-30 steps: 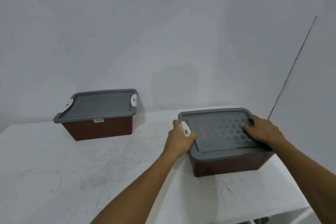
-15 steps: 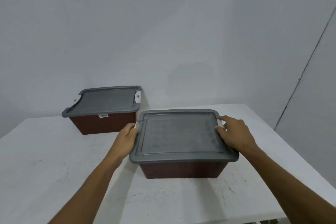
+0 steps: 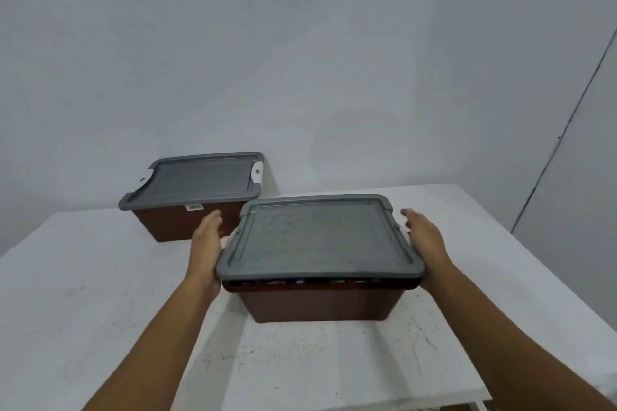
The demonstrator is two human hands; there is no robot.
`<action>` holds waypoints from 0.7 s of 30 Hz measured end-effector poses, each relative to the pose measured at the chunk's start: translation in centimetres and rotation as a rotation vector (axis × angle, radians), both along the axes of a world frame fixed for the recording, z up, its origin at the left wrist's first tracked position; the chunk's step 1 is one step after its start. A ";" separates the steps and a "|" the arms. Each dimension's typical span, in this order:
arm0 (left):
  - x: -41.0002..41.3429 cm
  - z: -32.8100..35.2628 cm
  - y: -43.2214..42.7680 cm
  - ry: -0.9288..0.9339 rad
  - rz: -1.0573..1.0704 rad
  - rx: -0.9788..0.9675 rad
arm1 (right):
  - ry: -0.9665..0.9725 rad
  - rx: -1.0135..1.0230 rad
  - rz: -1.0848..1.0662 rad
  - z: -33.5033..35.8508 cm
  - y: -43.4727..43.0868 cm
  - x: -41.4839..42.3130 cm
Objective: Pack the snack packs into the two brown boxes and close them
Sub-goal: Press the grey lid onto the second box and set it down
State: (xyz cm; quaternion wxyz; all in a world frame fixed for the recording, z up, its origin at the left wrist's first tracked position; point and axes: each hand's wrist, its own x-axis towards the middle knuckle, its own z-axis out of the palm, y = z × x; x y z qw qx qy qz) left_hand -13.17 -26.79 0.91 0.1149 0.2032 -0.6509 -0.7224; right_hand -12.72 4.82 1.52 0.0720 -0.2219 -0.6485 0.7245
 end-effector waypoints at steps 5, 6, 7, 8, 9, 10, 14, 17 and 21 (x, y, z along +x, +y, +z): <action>-2.3 6.1 0.4 0.013 0.008 0.145 | 0.034 0.006 -0.004 5.2 0.9 -2.9; -2.6 7.0 0.5 0.009 -0.005 0.137 | 0.030 0.029 0.009 6.0 1.0 -3.5; -3.0 7.5 0.2 -0.008 -0.018 0.130 | 0.029 0.040 0.024 6.5 1.0 -3.9; -3.2 7.8 0.0 -0.028 -0.035 0.123 | 0.026 0.043 0.033 6.9 1.0 -4.1; -3.5 7.5 -0.2 -0.047 -0.042 0.115 | 0.016 0.051 0.040 6.8 1.1 -4.3; -3.3 7.3 -0.5 -0.046 -0.037 0.096 | 0.010 0.060 0.050 6.8 1.0 -4.2; -1.7 5.3 0.0 -0.073 -0.094 0.037 | -0.015 0.076 0.092 4.8 1.0 -2.8; -0.3 2.9 -0.2 -0.108 -0.151 -0.025 | -0.038 0.196 0.146 1.6 0.6 -1.0; 1.6 -0.3 -0.9 -0.205 -0.326 -0.146 | -0.110 0.304 0.222 -1.7 0.8 0.5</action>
